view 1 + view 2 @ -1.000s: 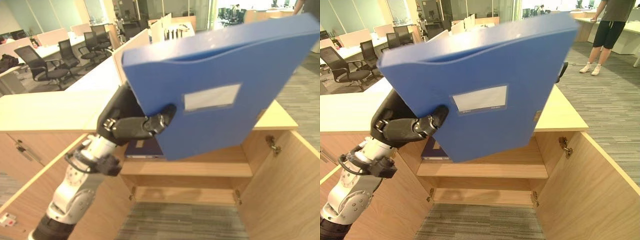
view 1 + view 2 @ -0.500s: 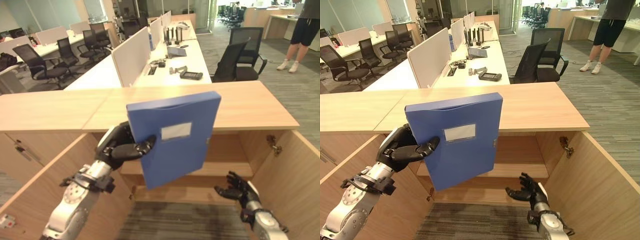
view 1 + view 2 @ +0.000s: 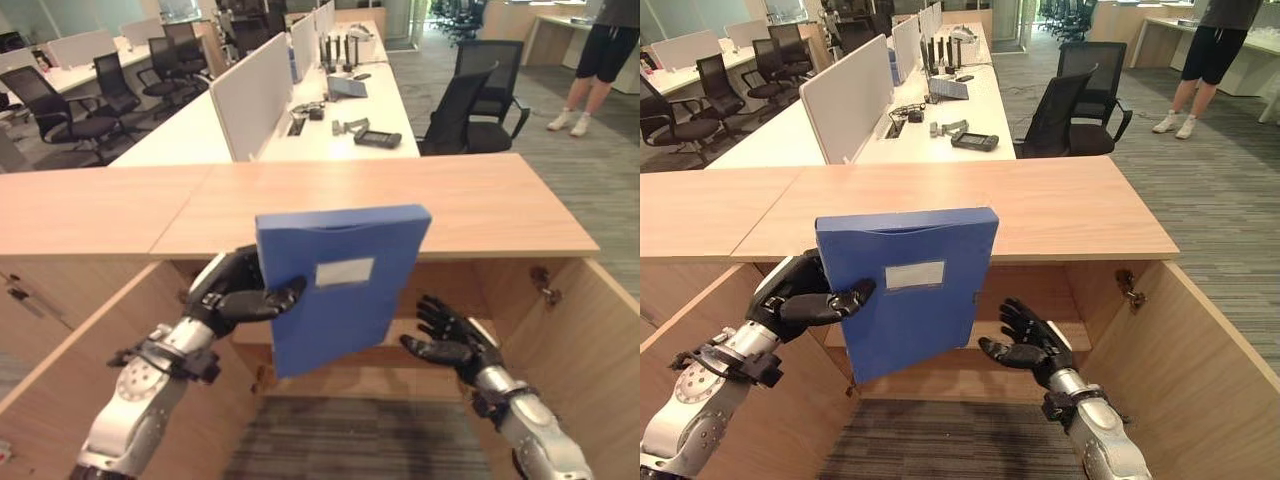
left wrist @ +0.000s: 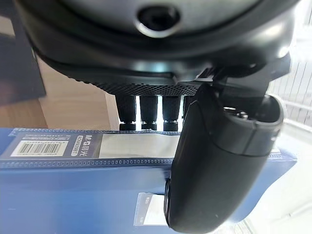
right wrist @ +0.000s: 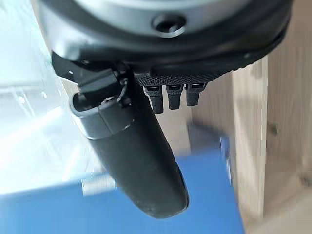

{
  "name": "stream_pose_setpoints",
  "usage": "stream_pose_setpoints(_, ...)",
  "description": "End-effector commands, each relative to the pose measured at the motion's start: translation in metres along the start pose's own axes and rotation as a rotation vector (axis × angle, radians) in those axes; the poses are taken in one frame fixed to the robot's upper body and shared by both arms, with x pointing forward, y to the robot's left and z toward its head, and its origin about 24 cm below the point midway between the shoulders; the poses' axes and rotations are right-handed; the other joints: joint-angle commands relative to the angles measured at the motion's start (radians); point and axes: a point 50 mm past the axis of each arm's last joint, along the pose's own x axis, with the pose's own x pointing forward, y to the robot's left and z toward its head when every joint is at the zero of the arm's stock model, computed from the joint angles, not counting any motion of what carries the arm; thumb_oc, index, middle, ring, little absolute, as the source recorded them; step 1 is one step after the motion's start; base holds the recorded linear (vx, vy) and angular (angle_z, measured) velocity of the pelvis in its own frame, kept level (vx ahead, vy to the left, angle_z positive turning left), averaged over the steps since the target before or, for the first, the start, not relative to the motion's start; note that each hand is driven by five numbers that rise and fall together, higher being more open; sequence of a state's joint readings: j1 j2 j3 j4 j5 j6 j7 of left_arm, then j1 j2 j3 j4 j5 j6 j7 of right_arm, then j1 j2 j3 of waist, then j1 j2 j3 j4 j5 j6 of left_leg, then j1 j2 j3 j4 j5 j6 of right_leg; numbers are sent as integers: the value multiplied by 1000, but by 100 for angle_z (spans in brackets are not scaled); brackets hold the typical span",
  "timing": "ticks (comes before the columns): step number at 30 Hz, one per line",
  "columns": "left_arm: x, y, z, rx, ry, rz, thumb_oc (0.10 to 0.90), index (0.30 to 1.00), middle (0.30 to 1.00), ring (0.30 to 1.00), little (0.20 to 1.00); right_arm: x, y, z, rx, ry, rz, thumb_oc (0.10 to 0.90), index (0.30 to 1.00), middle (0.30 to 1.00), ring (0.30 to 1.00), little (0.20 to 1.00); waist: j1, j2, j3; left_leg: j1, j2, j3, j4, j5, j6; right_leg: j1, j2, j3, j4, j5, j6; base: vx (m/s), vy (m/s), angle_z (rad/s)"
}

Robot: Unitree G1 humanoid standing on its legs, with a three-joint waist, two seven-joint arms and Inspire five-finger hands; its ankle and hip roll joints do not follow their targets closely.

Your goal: Put the empty folder in the office cabinet

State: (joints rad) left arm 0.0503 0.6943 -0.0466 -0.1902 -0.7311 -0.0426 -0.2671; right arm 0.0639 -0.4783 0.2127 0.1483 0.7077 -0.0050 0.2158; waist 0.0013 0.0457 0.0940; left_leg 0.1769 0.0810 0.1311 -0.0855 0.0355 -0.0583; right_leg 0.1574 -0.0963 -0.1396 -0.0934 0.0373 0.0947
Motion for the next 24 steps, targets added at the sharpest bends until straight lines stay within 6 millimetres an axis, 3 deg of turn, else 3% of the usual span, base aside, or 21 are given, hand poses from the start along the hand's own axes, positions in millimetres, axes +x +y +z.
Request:
stream_pose_setpoints(1, 28, -2, 68, 81, -300, -123, 400, 300, 300, 300, 300, 22, 23, 75, -1, -294, 209, 800, 900, 900, 900, 900, -11, -15, -14, 48, -14, -13, -2, -85, -20, 34, -8, 6, 27, -84, 34, 43, -3, 2)
stream_pose_setpoints(9, 36, -29, 69, 40, -227, -369, 400, 300, 300, 300, 300, 32, 52, 79, 30, -272, 405, 800, 900, 900, 900, 900, -12, -17, -16, 54, -13, -20, -2, -84, -18, 35, -10, 10, 38, -88, 35, 0, 0, 0)
stream_pose_setpoints(24, 33, -32, 67, 9, -171, -445, 400, 300, 300, 300, 300, 35, 53, 84, 128, -336, 400, 800, 900, 900, 900, 900, -7, -16, -24, 57, -15, -23, -2, -86, -14, 34, -9, 11, 46, -91, 37, 0, 0, 0)
